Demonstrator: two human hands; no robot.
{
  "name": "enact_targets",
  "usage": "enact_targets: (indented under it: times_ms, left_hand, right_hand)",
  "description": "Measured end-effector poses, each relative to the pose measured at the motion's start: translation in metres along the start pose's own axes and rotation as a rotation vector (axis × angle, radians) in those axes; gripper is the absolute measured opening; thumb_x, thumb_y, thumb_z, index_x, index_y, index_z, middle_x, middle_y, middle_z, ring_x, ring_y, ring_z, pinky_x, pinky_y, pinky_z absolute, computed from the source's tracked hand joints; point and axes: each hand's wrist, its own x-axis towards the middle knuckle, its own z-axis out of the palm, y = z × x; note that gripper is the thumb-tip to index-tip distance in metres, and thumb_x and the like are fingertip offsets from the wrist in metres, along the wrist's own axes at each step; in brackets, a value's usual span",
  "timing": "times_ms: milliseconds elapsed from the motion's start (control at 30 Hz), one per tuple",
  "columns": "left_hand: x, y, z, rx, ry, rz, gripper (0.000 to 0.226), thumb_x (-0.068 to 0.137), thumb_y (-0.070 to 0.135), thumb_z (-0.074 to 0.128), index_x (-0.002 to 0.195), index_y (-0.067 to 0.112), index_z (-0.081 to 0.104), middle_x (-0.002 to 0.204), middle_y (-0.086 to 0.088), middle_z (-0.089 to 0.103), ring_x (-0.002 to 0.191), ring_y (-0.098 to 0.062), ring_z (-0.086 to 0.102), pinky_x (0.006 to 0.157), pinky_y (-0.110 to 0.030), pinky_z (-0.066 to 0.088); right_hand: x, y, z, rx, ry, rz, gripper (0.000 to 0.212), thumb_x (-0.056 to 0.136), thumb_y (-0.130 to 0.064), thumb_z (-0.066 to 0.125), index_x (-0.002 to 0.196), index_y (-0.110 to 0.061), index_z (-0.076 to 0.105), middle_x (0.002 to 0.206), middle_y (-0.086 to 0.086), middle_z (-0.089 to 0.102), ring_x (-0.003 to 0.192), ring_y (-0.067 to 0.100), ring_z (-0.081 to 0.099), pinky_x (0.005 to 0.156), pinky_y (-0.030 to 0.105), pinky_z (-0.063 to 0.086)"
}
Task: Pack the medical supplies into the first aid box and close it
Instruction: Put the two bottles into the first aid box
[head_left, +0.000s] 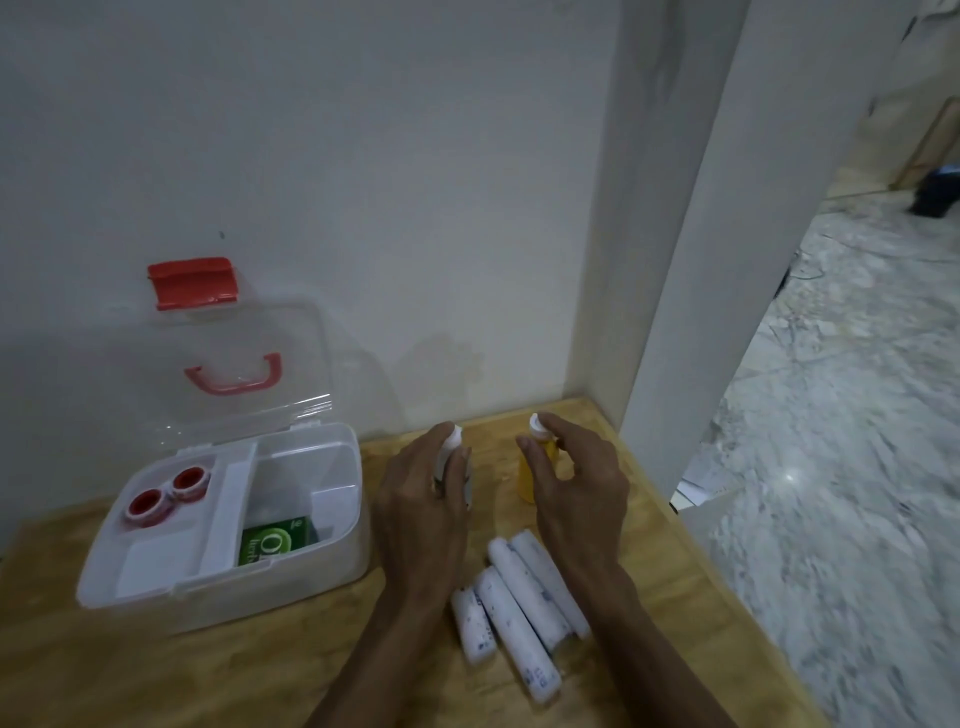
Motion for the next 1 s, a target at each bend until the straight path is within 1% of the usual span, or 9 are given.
enact_targets:
  times_ms: [100,267,333,400,500,667,767,867,1000]
  left_hand:
    - [0.001,-0.001,0.002,-0.021,0.022,0.009,0.027,0.087,0.015,0.069,0.114,0.013,0.069,0.106,-0.001,0.072,0.096,-0.006,0.06,0.083,-0.027,0.051]
    - [0.0,-0.001,-0.001,-0.045,0.025,0.059,0.024,0.088,0.015,0.068,0.111,0.008,0.071,0.103,-0.005,0.073,0.094,-0.016,0.067,0.081,-0.037,0.056]
    - [-0.001,0.005,-0.006,-0.061,0.031,0.072,0.024,0.087,0.014,0.069,0.11,0.009,0.072,0.103,-0.004,0.073,0.094,-0.015,0.067,0.08,-0.038,0.057]
    - [-0.001,0.012,-0.012,-0.087,0.038,0.077,0.023,0.087,0.014,0.071,0.11,0.011,0.072,0.103,-0.002,0.073,0.095,-0.014,0.067,0.08,-0.039,0.057]
    - [0.002,0.028,-0.028,-0.138,0.041,0.07,0.024,0.086,0.015,0.073,0.11,0.014,0.072,0.106,0.001,0.073,0.096,-0.012,0.068,0.079,-0.039,0.057]
    - [0.01,0.051,-0.069,-0.168,0.079,0.132,0.025,0.085,0.02,0.074,0.11,0.016,0.072,0.103,0.003,0.073,0.089,-0.008,0.069,0.073,-0.032,0.059]
    - [0.016,0.051,-0.099,-0.15,0.107,0.129,0.028,0.084,0.025,0.073,0.112,0.021,0.07,0.104,0.012,0.068,0.087,0.001,0.067,0.072,-0.023,0.058]
    - [0.025,0.042,-0.13,-0.114,0.131,0.097,0.029,0.084,0.027,0.072,0.112,0.023,0.07,0.104,0.016,0.065,0.085,0.008,0.063,0.071,-0.008,0.051]
    - [0.046,0.019,-0.164,-0.047,0.18,0.066,0.027,0.083,0.024,0.074,0.109,0.017,0.073,0.103,0.012,0.069,0.081,0.002,0.067,0.071,-0.009,0.053]
  right_hand:
    - [0.0,0.001,0.001,0.005,0.022,-0.012,0.024,0.079,-0.015,0.082,0.103,-0.017,0.075,0.096,-0.007,0.072,0.089,0.017,0.066,0.079,0.023,0.048]
    - [0.003,0.002,-0.003,0.038,-0.007,-0.004,0.021,0.081,-0.016,0.08,0.102,-0.018,0.075,0.093,-0.008,0.072,0.087,0.013,0.066,0.075,0.027,0.051]
    - [0.005,-0.003,-0.009,0.072,-0.009,0.01,0.02,0.082,-0.018,0.08,0.101,-0.02,0.075,0.091,-0.013,0.07,0.086,0.01,0.066,0.075,0.023,0.051]
    - [0.008,-0.011,-0.017,0.1,-0.009,0.01,0.02,0.081,-0.019,0.08,0.1,-0.021,0.076,0.091,-0.018,0.067,0.085,0.006,0.065,0.075,0.014,0.047]
    - [0.014,-0.027,-0.03,0.11,-0.027,-0.032,0.02,0.081,-0.02,0.08,0.101,-0.019,0.076,0.092,-0.017,0.067,0.082,0.003,0.064,0.075,0.006,0.043]
    - [0.017,-0.065,-0.048,0.153,-0.078,-0.086,0.021,0.083,-0.025,0.078,0.103,-0.024,0.074,0.09,-0.013,0.07,0.081,0.002,0.065,0.07,0.021,0.053]
    - [0.015,-0.092,-0.048,0.217,-0.122,-0.097,0.02,0.083,-0.025,0.078,0.102,-0.022,0.076,0.091,-0.012,0.072,0.082,0.004,0.067,0.07,0.029,0.055]
    - [0.012,-0.117,-0.037,0.285,-0.165,-0.082,0.019,0.083,-0.026,0.078,0.101,-0.023,0.076,0.089,-0.013,0.073,0.081,0.004,0.068,0.069,0.031,0.056]
    - [0.006,-0.143,-0.01,0.351,-0.235,-0.084,0.018,0.083,-0.026,0.078,0.101,-0.025,0.075,0.089,-0.014,0.073,0.083,0.005,0.068,0.069,0.032,0.056]
